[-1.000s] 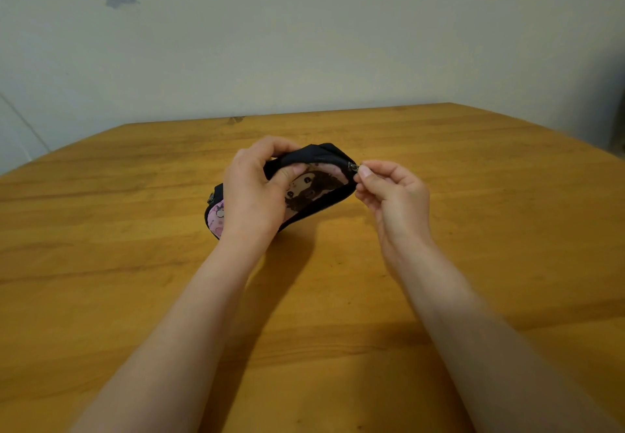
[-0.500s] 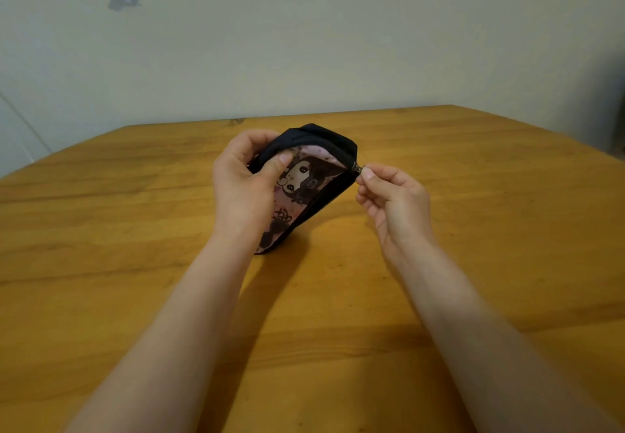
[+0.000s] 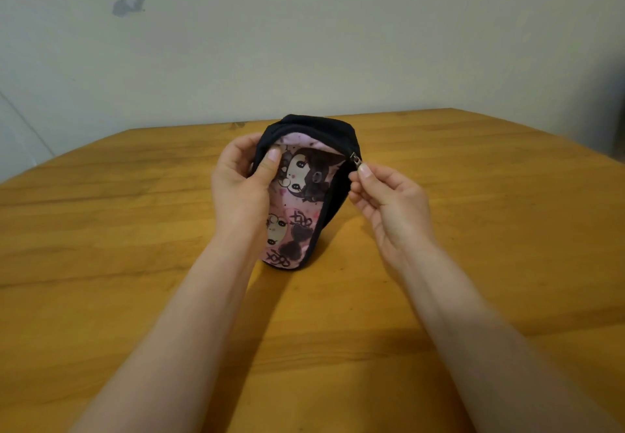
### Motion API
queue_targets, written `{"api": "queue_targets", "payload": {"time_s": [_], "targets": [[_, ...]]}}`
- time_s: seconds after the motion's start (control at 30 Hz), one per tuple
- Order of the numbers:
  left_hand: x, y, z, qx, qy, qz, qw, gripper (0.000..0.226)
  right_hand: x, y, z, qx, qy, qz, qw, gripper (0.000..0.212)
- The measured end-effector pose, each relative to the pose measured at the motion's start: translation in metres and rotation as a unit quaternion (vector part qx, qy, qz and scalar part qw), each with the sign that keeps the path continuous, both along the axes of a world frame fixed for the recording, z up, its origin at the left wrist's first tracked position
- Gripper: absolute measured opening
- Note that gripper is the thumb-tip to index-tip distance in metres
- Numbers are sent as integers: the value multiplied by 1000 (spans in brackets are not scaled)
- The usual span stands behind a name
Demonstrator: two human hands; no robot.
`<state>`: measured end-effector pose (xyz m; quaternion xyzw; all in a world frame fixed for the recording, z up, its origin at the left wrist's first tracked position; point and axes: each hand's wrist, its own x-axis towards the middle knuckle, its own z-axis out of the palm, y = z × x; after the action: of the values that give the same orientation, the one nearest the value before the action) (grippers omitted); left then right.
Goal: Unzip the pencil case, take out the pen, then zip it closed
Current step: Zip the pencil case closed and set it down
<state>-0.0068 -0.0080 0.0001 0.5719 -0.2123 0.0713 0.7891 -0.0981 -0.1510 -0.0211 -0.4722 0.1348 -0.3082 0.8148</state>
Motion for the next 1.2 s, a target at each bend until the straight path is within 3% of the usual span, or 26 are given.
{"api": "queue_targets", "payload": {"time_s": [0.2,0.37,0.6,0.7,0.9,1.0,1.2], "targets": [[-6,-3,1,43,-10,-10,999,31,4,3,5,-16,-9,-5,1000,4],[-7,-2,5,110,-30,39,993,42,12,8,15,-72,0,-28,997,4],[-4,10,14,279,-172,131,936,72,30,26,34,-208,45,-51,976,5],[-2,18,22,301,-205,144,920,67,39,32,43,-252,51,-53,965,5],[-4,21,29,287,-195,154,925,28,51,39,57,-331,61,-63,940,4],[-4,20,25,323,-170,154,918,26,51,41,53,-380,77,-50,920,6],[0,21,22,381,-229,143,885,32,48,48,37,-415,91,-31,905,9]]}}
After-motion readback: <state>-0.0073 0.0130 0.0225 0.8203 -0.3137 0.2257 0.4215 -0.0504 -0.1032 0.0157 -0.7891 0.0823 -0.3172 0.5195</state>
